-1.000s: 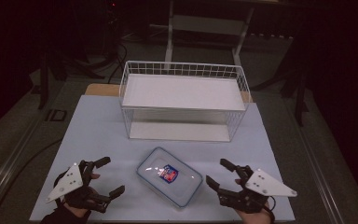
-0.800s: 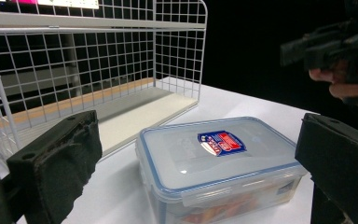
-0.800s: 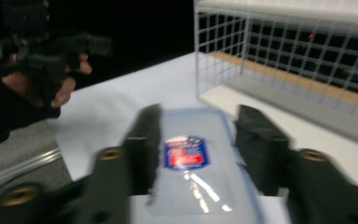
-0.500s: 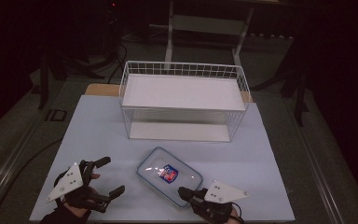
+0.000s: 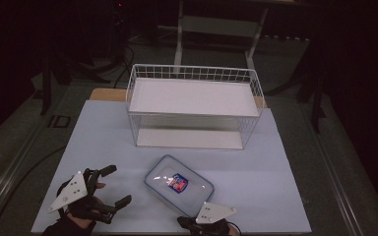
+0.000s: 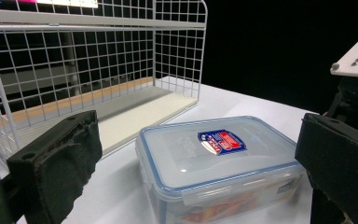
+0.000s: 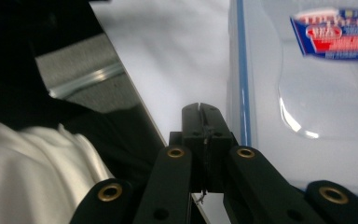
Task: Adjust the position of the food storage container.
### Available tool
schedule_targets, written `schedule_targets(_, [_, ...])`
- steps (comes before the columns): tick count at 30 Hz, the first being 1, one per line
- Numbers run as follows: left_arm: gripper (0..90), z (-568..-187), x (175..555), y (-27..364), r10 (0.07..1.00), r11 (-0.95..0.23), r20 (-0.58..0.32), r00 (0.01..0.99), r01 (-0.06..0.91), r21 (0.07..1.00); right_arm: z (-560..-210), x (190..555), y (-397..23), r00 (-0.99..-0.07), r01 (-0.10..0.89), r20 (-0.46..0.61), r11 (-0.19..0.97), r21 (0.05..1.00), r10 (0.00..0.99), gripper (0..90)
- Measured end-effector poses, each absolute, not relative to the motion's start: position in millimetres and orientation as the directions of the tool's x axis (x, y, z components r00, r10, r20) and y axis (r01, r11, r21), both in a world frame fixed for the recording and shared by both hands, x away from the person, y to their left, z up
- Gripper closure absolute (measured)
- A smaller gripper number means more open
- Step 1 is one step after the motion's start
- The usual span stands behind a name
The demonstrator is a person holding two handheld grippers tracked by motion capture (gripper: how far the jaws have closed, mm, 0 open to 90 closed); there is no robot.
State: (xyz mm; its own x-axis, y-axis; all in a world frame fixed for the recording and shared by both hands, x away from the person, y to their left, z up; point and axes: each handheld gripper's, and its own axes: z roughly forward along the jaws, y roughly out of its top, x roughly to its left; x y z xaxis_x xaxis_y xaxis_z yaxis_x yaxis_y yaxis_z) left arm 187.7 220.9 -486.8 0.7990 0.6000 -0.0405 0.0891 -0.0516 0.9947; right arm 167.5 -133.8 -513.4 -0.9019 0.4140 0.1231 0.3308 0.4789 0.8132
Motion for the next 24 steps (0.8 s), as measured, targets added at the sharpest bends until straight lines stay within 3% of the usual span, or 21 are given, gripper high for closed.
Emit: schedule_targets(24, [0.3,-487,187,219,0.594,-0.058,-0.038,0.804,0.091,0.994,-510,190,-174,-0.818,0.364,0.052,0.447,0.817,0.572,90.0])
